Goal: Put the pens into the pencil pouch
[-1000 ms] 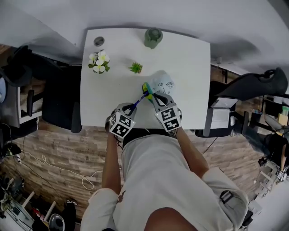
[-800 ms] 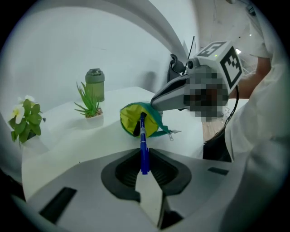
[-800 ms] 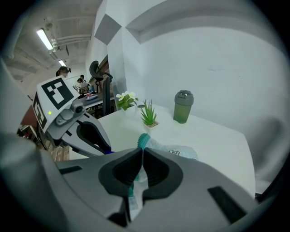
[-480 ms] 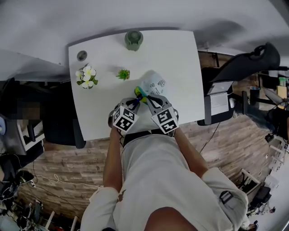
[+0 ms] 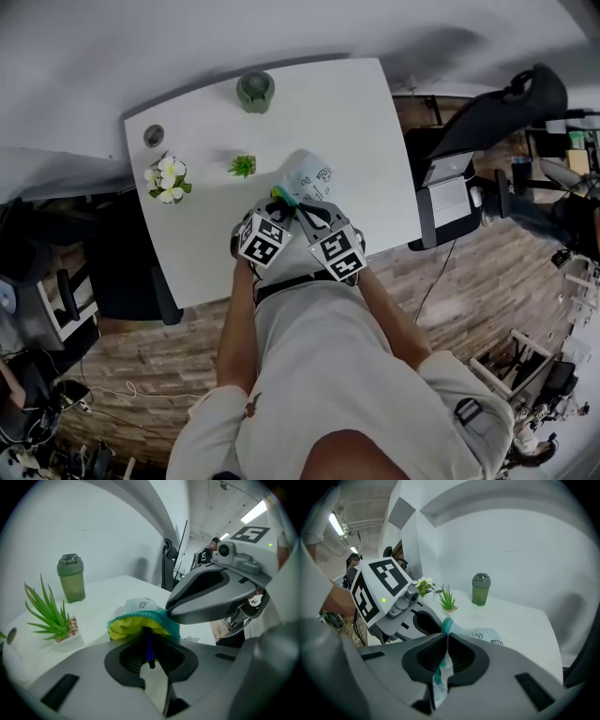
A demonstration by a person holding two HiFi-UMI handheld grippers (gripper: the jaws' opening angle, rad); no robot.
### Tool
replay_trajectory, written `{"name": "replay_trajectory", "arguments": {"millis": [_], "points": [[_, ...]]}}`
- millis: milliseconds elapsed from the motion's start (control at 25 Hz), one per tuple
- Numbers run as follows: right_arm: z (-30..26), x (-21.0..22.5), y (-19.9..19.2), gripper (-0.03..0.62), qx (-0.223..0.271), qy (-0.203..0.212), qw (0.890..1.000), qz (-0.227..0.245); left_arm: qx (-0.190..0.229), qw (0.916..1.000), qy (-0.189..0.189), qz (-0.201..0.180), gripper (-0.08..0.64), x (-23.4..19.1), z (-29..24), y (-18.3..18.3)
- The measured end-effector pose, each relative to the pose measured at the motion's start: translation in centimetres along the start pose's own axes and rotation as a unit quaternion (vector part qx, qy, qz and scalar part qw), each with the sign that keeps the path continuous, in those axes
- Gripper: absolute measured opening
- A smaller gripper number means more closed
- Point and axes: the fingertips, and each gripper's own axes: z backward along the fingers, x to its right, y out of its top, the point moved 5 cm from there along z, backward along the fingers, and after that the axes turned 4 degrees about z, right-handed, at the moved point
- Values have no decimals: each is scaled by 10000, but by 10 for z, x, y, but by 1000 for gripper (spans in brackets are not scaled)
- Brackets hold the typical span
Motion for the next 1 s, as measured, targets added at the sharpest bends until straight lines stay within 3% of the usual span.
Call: {"name": "replay_trajectory", "arguments": {"millis": [240,560,1000], "points": [[-3,4,-2,14,-32,-40,10000,-62,211,9996,112,131,54,-3,-9,-1],[-6,3,-4,15,-48,-1,10000,-21,263,9984,391,318,123,-4,0,-12],[-6,0,-2,35,37,58,9998,181,725,9891,1151,566,166,-9,46,-16]]}}
